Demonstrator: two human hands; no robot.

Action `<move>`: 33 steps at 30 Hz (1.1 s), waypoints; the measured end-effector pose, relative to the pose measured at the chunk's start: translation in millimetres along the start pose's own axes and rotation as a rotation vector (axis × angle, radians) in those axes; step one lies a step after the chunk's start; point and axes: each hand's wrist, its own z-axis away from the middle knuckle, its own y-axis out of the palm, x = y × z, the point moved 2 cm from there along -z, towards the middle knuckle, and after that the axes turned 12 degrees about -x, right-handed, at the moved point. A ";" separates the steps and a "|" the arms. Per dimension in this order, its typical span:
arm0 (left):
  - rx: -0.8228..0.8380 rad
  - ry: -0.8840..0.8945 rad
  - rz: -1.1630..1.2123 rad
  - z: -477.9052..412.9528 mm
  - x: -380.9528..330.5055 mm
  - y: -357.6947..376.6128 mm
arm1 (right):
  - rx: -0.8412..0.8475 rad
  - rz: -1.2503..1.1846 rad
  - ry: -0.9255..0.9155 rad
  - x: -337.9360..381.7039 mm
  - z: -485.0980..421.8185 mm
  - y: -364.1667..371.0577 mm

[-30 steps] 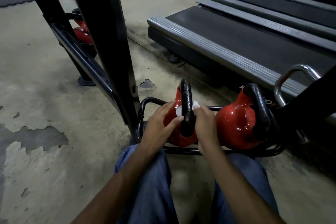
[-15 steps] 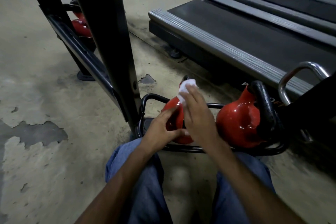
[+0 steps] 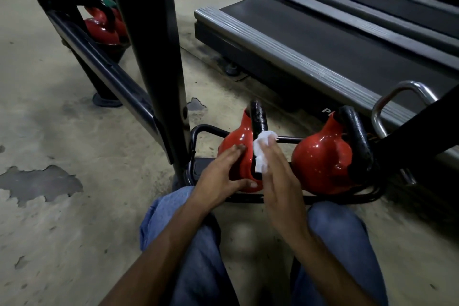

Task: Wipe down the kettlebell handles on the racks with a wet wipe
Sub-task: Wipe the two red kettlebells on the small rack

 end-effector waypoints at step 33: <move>-0.013 0.052 0.085 5.4 -8.0 -2.5 | 0.568 0.957 -1.294 -9.9 -49.8 -8.5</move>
